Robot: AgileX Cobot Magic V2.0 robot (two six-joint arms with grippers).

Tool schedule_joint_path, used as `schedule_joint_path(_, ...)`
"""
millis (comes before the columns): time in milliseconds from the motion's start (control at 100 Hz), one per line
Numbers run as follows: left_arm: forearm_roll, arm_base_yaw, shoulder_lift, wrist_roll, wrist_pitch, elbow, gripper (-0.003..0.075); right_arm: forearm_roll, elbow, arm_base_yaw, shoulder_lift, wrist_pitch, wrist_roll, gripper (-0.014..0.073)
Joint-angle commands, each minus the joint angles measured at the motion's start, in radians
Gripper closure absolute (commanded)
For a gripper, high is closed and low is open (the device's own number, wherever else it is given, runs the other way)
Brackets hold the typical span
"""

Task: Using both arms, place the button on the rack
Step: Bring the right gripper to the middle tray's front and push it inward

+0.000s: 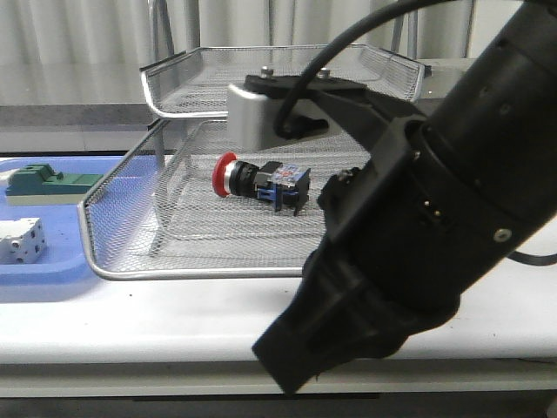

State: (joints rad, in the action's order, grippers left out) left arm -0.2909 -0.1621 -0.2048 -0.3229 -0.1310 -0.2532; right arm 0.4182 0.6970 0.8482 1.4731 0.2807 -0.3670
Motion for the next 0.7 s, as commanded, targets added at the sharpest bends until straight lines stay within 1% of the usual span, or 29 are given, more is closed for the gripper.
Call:
schedule_joint_path(0, -0.009, 0.001, -0.010, 0.009, 0.082, -0.029, 0.0741, -0.029, 0.031, 0.010, -0.011, -0.085, -0.009, 0.0657)
schedule_joint_path(400, -0.009, 0.001, -0.010, 0.009, 0.082, -0.029, 0.0741, -0.160, 0.031, 0.014, 0.006, -0.221, -0.009, 0.0655)
schedule_joint_path(520, -0.009, 0.001, -0.010, 0.009, 0.082, -0.029, 0.0741, -0.167, 0.031, 0.011, 0.006, -0.268, -0.009, 0.0655)
schedule_joint_path(690, -0.009, 0.001, -0.010, 0.009, 0.082, -0.029, 0.0741, -0.167, 0.035, -0.035, 0.013, -0.299, -0.009, 0.0655)
